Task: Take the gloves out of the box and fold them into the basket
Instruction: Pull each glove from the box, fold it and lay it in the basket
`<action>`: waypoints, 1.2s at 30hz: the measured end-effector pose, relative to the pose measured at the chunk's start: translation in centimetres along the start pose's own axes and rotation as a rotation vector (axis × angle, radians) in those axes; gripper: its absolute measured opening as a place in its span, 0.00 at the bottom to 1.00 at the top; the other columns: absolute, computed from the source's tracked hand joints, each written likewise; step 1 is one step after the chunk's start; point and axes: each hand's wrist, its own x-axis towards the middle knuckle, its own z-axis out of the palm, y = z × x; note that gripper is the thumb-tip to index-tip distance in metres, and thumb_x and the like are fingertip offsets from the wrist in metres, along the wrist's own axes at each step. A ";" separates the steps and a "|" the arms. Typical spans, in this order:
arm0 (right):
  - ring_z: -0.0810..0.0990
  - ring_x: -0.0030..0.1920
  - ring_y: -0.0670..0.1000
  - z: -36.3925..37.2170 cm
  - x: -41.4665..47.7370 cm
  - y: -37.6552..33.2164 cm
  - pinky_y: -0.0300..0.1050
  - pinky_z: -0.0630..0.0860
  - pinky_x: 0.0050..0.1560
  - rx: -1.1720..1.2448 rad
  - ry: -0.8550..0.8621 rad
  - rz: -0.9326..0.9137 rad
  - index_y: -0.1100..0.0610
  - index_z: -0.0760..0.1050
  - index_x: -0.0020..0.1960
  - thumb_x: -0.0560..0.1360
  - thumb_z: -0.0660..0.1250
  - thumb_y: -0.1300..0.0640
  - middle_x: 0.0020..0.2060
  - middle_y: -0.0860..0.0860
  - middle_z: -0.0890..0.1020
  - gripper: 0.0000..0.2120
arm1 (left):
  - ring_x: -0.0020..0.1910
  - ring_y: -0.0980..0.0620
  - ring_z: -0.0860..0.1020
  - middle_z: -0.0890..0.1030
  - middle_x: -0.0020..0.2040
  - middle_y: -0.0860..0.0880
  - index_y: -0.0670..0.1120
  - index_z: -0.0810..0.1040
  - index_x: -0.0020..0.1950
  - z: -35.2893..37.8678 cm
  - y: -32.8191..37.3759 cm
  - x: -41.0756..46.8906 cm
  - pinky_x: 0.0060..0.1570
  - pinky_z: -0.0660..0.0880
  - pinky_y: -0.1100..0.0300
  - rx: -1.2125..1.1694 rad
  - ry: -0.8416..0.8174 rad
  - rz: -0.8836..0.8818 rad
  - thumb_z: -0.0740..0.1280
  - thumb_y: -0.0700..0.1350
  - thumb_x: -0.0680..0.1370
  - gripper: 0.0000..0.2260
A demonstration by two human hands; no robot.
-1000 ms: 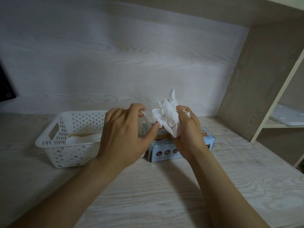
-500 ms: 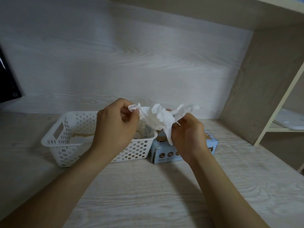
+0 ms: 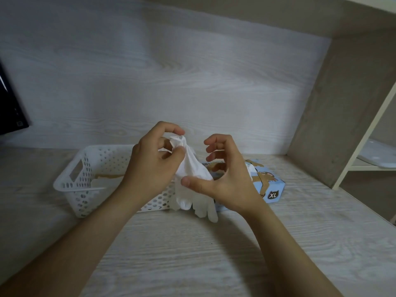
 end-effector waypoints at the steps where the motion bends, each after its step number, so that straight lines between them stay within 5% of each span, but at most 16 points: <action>1: 0.81 0.52 0.50 0.1 0.0 0.1 0.43 0.81 0.48 0.012 -0.021 -0.022 0.47 0.71 0.65 0.63 0.88 0.54 0.55 0.47 0.78 0.38 | 0.42 0.49 0.87 0.86 0.44 0.50 0.56 0.79 0.58 -0.1 -0.1 0.1 0.39 0.84 0.40 0.002 0.005 0.007 0.70 0.40 0.80 0.12; 6: 0.85 0.41 0.62 -0.3 0.3 -0.1 0.55 0.83 0.41 0.243 -0.014 0.075 0.56 0.74 0.63 0.77 0.75 0.68 0.43 0.61 0.86 0.19 | 0.36 0.46 0.86 0.84 0.42 0.49 0.50 0.81 0.55 -0.3 0.2 0.2 0.39 0.84 0.47 -0.107 -0.008 -0.003 0.65 0.33 0.81 0.12; 11: 0.79 0.37 0.54 -0.6 0.5 -0.6 0.43 0.76 0.35 0.475 -0.075 0.233 0.58 0.78 0.57 0.80 0.61 0.75 0.42 0.61 0.82 0.16 | 0.36 0.49 0.83 0.84 0.41 0.50 0.45 0.83 0.44 -0.4 0.3 0.4 0.37 0.82 0.52 -0.168 -0.034 -0.078 0.58 0.31 0.82 0.17; 14: 0.81 0.43 0.56 -0.3 0.8 -1.0 0.46 0.76 0.43 0.556 -0.154 0.389 0.59 0.83 0.48 0.76 0.65 0.57 0.44 0.60 0.84 0.10 | 0.37 0.44 0.83 0.85 0.41 0.41 0.41 0.83 0.43 -0.6 0.5 0.4 0.38 0.81 0.48 -0.252 -0.120 -0.137 0.60 0.34 0.79 0.12; 17: 0.79 0.42 0.60 -0.5 0.6 -0.9 0.54 0.75 0.41 0.380 -0.188 0.359 0.58 0.84 0.48 0.68 0.72 0.46 0.43 0.62 0.82 0.16 | 0.38 0.46 0.84 0.85 0.41 0.43 0.41 0.84 0.45 -0.7 0.6 0.3 0.37 0.81 0.51 -0.228 -0.130 -0.099 0.65 0.36 0.80 0.08; 20: 0.83 0.44 0.57 -0.5 0.4 -0.3 0.57 0.82 0.47 0.310 -0.135 0.268 0.54 0.82 0.50 0.70 0.79 0.59 0.46 0.62 0.86 0.10 | 0.44 0.51 0.85 0.87 0.44 0.51 0.48 0.86 0.47 -0.9 0.7 0.4 0.39 0.81 0.57 -0.156 -0.137 -0.053 0.72 0.42 0.75 0.04; 23: 0.85 0.45 0.57 -0.7 0.4 -0.2 0.56 0.83 0.47 0.306 -0.074 0.281 0.53 0.81 0.57 0.76 0.72 0.68 0.46 0.60 0.86 0.14 | 0.48 0.52 0.86 0.88 0.47 0.52 0.50 0.87 0.51 -1.2 0.5 0.6 0.46 0.82 0.55 -0.125 -0.143 -0.068 0.72 0.37 0.78 0.08; 26: 0.87 0.42 0.56 -0.9 0.5 -0.4 0.51 0.84 0.42 0.268 -0.033 0.308 0.53 0.82 0.61 0.77 0.65 0.71 0.45 0.57 0.88 0.20 | 0.43 0.50 0.86 0.88 0.43 0.50 0.48 0.87 0.49 -1.2 0.5 0.7 0.43 0.80 0.55 -0.114 -0.103 -0.104 0.70 0.38 0.80 0.08; 30: 0.83 0.39 0.51 -0.7 0.5 -0.5 0.46 0.78 0.38 0.132 0.050 0.289 0.55 0.85 0.53 0.79 0.62 0.68 0.40 0.59 0.86 0.15 | 0.37 0.51 0.80 0.85 0.39 0.47 0.45 0.84 0.45 -1.3 0.1 1.1 0.40 0.76 0.55 -0.162 -0.059 -0.192 0.68 0.42 0.82 0.08; 33: 0.68 0.31 0.49 -0.8 0.5 -0.8 0.42 0.66 0.31 0.063 0.112 0.295 0.64 0.74 0.36 0.80 0.62 0.65 0.30 0.58 0.71 0.13 | 0.38 0.55 0.80 0.85 0.39 0.50 0.45 0.83 0.45 -1.3 0.2 1.2 0.39 0.75 0.60 -0.223 -0.056 -0.219 0.69 0.44 0.83 0.08; 36: 0.58 0.31 0.51 -0.9 0.6 -0.9 0.42 0.57 0.31 0.154 0.152 0.361 0.59 0.58 0.31 0.81 0.64 0.61 0.30 0.54 0.60 0.23 | 0.43 0.51 0.86 0.88 0.44 0.48 0.44 0.84 0.50 -1.5 0.3 1.3 0.39 0.81 0.58 -0.286 -0.054 -0.242 0.69 0.43 0.83 0.06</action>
